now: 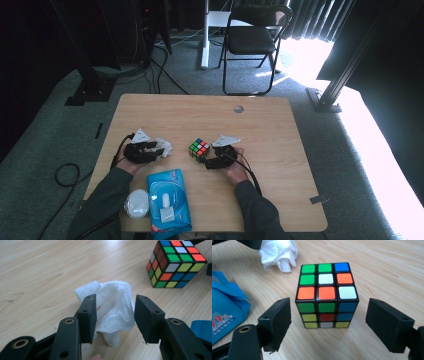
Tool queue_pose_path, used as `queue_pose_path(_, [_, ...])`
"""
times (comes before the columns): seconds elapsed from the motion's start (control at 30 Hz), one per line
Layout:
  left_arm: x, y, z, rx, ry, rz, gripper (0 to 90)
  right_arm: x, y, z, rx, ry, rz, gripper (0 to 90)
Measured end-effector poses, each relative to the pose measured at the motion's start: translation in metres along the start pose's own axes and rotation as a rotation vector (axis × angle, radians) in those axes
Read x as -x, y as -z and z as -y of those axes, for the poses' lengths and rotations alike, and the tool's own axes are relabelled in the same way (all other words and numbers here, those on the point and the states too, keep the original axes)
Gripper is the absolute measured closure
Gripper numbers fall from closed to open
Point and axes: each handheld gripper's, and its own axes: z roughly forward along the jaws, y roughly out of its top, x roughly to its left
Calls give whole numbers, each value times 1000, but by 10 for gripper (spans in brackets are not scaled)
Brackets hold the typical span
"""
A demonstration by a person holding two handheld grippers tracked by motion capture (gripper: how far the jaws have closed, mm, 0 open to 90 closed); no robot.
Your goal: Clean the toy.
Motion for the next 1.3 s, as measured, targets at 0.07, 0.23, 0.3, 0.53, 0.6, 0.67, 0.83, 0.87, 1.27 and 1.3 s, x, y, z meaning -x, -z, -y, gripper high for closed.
queue_pose_path(0.07, [-1,3,0,11,6,-3,529,0,2,0,5,0,0,201])
queue_pose_path(0.23, [-4,11,0,38,14,-5,526,2,11,1,24,-1,-2,200])
queue_pose_path(0.3, [-5,13,0,45,16,-10,522,3,14,3,26,-5,0,195])
queue_pose_path(0.53, [-12,21,1,76,43,-25,521,8,20,9,29,-12,8,196])
queue_pose_path(0.6, [-13,23,1,82,48,-31,520,9,22,11,25,-15,12,196])
queue_pose_path(0.67, [-15,25,1,87,51,-35,518,11,24,11,25,-16,15,197])
queue_pose_path(0.83, [-17,27,1,88,57,-46,515,13,29,12,27,-20,25,199])
queue_pose_path(0.87, [-17,27,1,88,56,-48,515,14,30,13,26,-20,28,199])
queue_pose_path(1.27, [-20,26,4,71,76,-63,514,26,38,32,-3,-55,60,205])
queue_pose_path(1.3, [-20,26,4,70,76,-64,514,26,38,32,-3,-55,60,205])
